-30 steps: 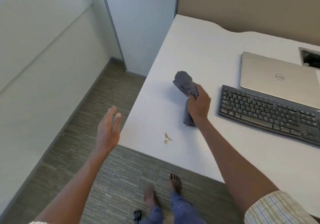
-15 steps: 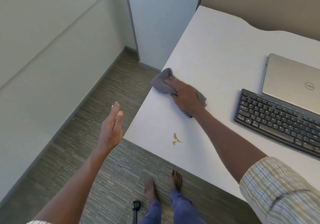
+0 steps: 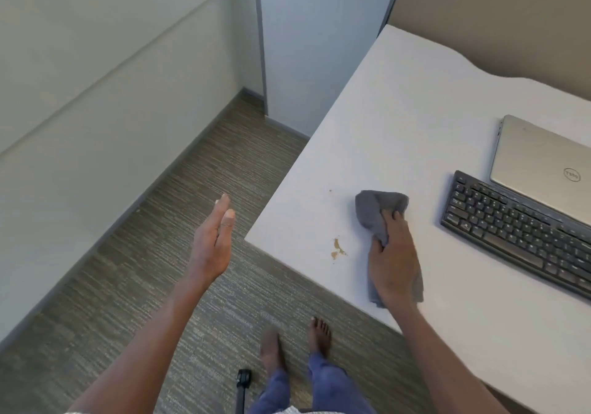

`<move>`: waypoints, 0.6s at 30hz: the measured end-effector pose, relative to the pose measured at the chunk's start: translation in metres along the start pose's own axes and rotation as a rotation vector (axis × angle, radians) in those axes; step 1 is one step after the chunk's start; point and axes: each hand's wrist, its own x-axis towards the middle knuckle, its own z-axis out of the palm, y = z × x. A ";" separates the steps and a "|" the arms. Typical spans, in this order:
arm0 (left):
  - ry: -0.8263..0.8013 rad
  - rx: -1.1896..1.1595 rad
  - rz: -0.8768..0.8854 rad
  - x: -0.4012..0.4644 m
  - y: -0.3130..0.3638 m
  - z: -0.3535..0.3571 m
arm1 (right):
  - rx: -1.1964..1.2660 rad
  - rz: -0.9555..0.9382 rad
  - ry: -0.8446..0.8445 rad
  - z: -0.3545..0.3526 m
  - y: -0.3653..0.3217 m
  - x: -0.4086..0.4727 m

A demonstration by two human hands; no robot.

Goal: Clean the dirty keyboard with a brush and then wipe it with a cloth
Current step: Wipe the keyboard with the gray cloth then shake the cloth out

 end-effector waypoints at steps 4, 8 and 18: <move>-0.014 0.010 0.016 -0.008 0.000 -0.007 | -0.154 -0.017 -0.013 0.037 -0.025 -0.026; -0.010 0.036 0.033 -0.005 0.000 -0.016 | -0.198 -0.150 -0.020 0.065 -0.063 -0.040; 0.152 0.071 -0.030 -0.028 -0.014 -0.069 | 0.206 -0.343 -0.218 0.143 -0.172 -0.065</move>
